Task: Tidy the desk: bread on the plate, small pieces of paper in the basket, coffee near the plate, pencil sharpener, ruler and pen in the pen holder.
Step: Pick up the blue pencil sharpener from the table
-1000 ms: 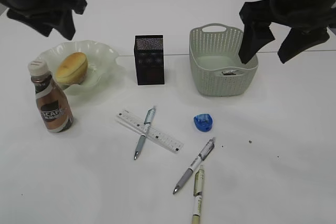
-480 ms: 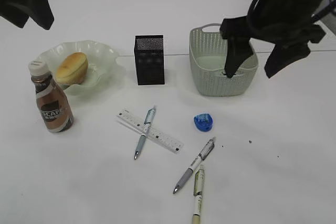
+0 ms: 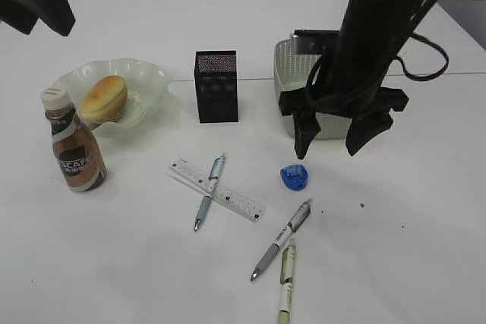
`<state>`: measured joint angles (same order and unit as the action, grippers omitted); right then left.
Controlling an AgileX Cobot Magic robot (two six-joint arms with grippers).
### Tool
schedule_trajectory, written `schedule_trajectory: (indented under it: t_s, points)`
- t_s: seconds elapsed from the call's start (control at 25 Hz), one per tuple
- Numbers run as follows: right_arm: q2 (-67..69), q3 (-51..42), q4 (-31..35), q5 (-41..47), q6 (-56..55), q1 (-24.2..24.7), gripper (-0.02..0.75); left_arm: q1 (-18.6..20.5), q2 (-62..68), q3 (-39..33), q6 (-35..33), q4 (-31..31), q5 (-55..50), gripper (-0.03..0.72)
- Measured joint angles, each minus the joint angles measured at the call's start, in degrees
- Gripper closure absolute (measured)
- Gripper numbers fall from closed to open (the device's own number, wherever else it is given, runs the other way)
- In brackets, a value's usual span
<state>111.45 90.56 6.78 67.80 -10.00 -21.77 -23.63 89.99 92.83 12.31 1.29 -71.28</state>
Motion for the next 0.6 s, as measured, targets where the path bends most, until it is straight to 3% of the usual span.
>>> schedule_trajectory:
  t_s: [0.28,0.6]
  points:
    - [5.9,3.2,-0.1,-4.2,0.0,0.0,0.155,0.0,0.0,0.0,-0.4,0.0,0.0,0.356]
    - [13.2,13.2,-0.1,-1.7,1.0,0.0,0.155,0.0,0.0,0.0,-1.4,0.4,0.0,0.356]
